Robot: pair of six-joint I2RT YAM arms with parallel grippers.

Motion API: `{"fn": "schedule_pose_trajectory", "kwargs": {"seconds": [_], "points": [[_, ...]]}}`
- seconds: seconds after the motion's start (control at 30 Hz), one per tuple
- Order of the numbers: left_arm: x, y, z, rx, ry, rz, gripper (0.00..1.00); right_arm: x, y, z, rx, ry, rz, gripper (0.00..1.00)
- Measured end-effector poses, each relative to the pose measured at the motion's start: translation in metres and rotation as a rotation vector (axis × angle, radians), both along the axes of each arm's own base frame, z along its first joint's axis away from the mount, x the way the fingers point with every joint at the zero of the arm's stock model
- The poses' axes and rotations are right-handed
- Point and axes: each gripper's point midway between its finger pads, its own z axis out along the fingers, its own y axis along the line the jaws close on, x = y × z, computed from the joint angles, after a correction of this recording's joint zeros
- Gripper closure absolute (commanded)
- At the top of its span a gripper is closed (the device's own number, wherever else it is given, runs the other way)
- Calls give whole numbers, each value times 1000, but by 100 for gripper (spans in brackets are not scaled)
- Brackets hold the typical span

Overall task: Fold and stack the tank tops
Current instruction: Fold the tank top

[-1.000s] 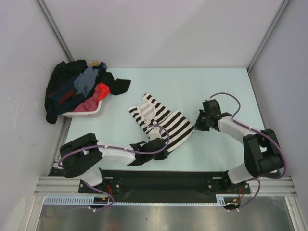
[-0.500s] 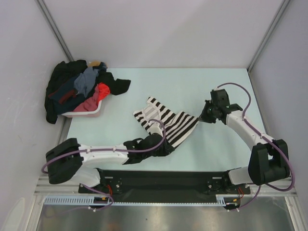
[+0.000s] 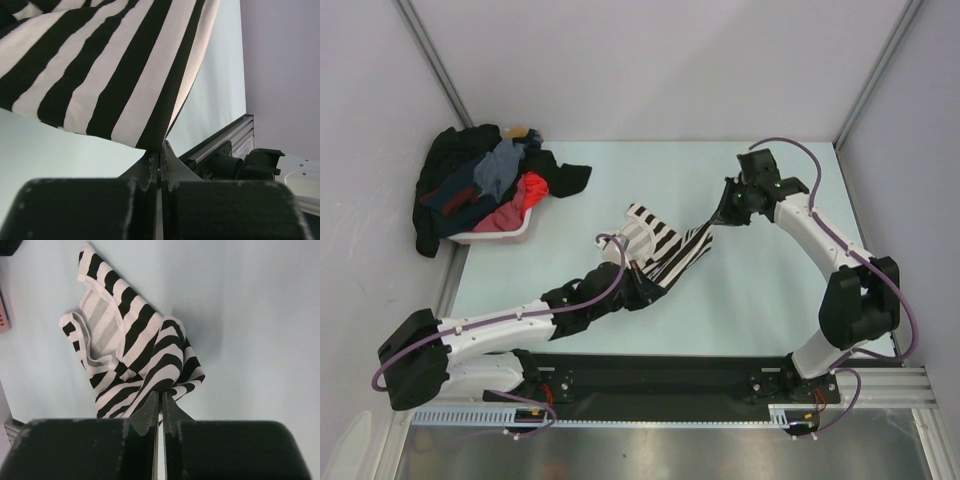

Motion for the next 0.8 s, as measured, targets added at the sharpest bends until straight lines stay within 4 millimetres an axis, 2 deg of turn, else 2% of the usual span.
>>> {"fn": "schedule_pose_trajectory", "kwargs": {"seconds": [0.17, 0.3, 0.4, 0.57, 0.67, 0.8], "points": [[1, 8, -8, -12, 27, 5, 100, 2, 8, 4, -6, 12, 20, 100], [-3, 2, -6, -44, 32, -23, 100, 0, 5, 1, -24, 20, 16, 100], [-8, -4, -15, -52, 55, -50, 100, -6, 1, -2, -35, 16, 12, 100], [-30, -24, -37, -29, 106, -122, 100, -31, -19, -10, -66, 23, -19, 100], [-43, -39, -48, -21, 131, -166, 100, -47, -40, -14, -71, 35, -57, 100], [-58, -66, -45, -45, 137, -219, 100, -58, -65, -13, -77, 35, -113, 100]]}}
